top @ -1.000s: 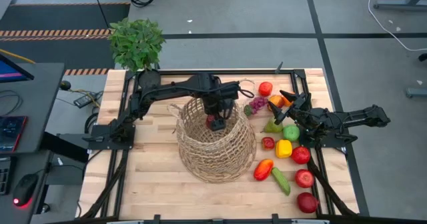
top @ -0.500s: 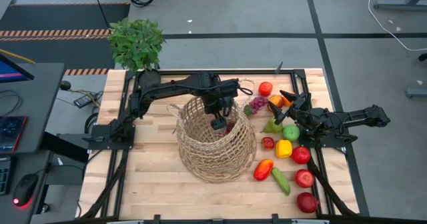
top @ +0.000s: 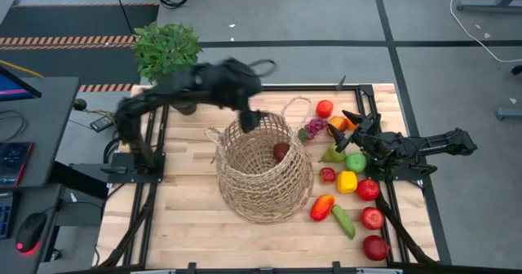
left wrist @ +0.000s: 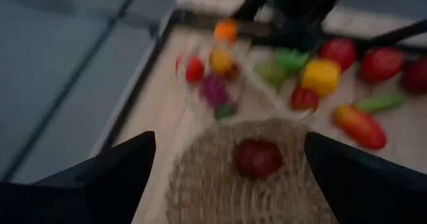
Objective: Build produce basket
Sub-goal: Put the yellow mango into the brown basket
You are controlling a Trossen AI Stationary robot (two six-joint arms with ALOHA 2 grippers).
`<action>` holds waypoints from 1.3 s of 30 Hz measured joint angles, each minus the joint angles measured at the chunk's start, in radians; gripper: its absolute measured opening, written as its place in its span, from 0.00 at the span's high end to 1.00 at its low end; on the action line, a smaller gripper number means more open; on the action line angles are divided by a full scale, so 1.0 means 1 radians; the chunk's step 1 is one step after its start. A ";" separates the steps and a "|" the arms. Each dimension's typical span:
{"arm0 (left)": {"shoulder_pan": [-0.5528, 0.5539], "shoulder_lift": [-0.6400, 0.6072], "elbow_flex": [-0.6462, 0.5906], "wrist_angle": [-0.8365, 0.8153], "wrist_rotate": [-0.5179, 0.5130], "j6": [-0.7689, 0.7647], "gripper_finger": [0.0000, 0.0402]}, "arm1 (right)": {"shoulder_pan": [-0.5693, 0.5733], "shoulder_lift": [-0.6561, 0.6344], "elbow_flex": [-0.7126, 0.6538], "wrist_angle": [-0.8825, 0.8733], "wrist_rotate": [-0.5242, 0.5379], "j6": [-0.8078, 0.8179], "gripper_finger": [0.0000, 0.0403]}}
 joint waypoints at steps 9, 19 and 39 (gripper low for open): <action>0.055 -0.189 -0.002 0.067 0.001 0.052 0.03 | 0.000 0.000 0.000 0.011 0.000 0.000 0.02; 0.066 -0.385 -0.004 0.055 0.004 0.064 0.03 | 0.000 0.000 0.000 0.020 -0.002 0.000 0.02; 0.065 -1.064 -0.593 0.262 0.004 -0.027 0.03 | 0.000 0.000 0.000 0.025 0.000 0.000 0.02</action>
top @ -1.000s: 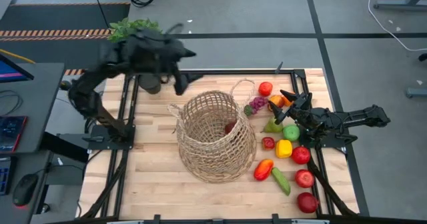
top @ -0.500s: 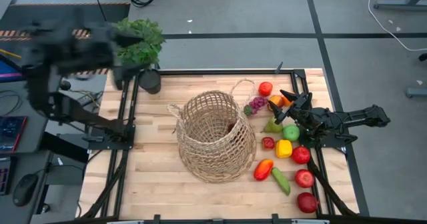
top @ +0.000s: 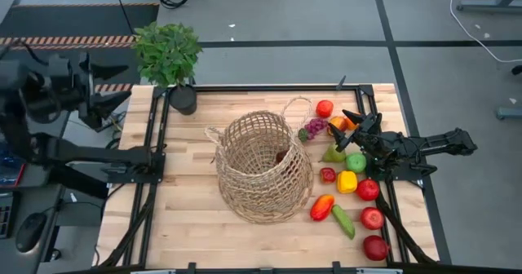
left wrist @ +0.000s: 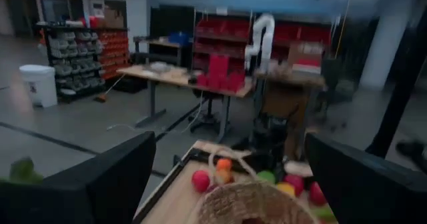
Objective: Build produce basket
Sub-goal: Put the yellow mango into the brown basket
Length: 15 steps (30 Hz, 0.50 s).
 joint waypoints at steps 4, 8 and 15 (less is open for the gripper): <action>-0.001 -0.193 -0.305 0.208 0.005 -0.058 0.03 | 0.000 0.000 0.000 0.000 0.001 0.000 0.02; -0.001 -0.344 -0.564 0.390 0.035 -0.129 0.03 | 0.000 0.000 0.000 0.000 0.001 0.000 0.02; -0.001 -0.534 -0.924 0.652 0.034 -0.240 0.03 | 0.000 0.000 0.000 0.000 0.001 0.000 0.02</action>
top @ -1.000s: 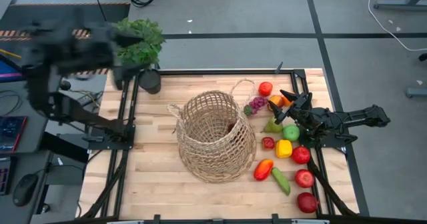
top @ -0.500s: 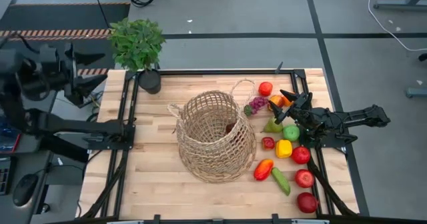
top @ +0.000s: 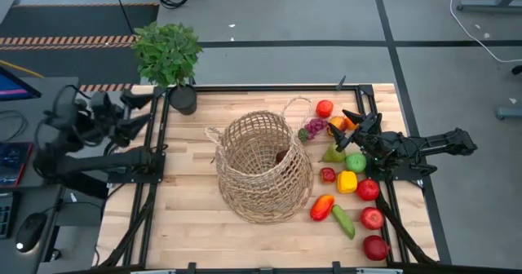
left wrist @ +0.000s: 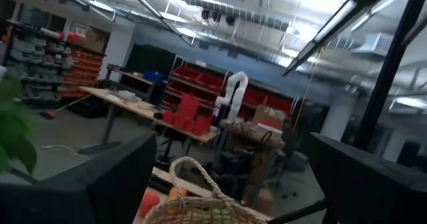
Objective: Build produce basket
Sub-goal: Put the yellow mango into the brown basket
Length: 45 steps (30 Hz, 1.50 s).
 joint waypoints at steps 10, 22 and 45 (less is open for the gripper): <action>0.000 -0.183 -0.263 0.055 -0.001 -0.120 0.03 | 0.000 0.000 0.000 0.002 0.000 0.000 0.02; 0.000 -0.199 -0.357 0.076 -0.001 -0.153 0.03 | 0.000 0.000 0.000 0.003 0.000 0.000 0.02; 0.000 -0.197 -0.358 0.063 -0.001 -0.152 0.03 | -0.030 -0.001 0.027 0.363 0.003 0.064 0.02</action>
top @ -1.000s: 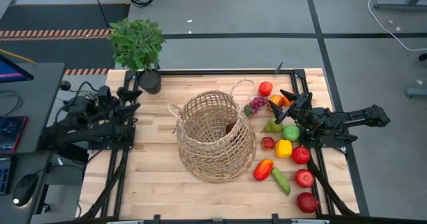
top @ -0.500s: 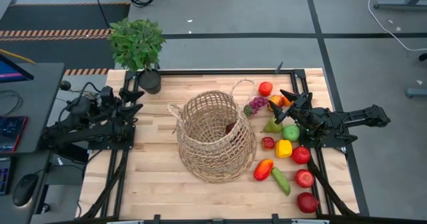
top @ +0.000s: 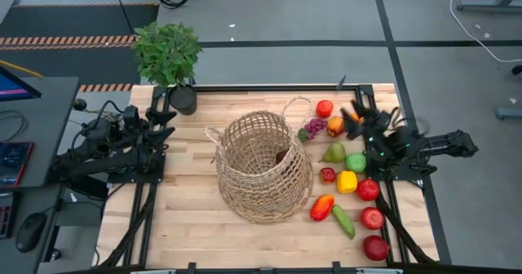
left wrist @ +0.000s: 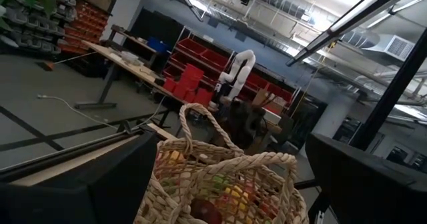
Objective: Build produce basket
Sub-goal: Put the yellow mango into the brown basket
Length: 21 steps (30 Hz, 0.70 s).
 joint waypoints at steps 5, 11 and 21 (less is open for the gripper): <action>0.000 0.000 0.000 0.000 0.000 0.000 0.03 | -0.014 0.014 0.206 -0.175 -0.014 -0.062 0.02; 0.000 0.000 0.000 0.000 0.000 0.000 0.03 | -0.013 0.188 0.609 -0.762 -0.302 0.066 0.02; 0.000 0.000 0.000 0.000 0.000 0.000 0.03 | 0.047 0.608 0.952 -1.046 -1.311 0.251 0.02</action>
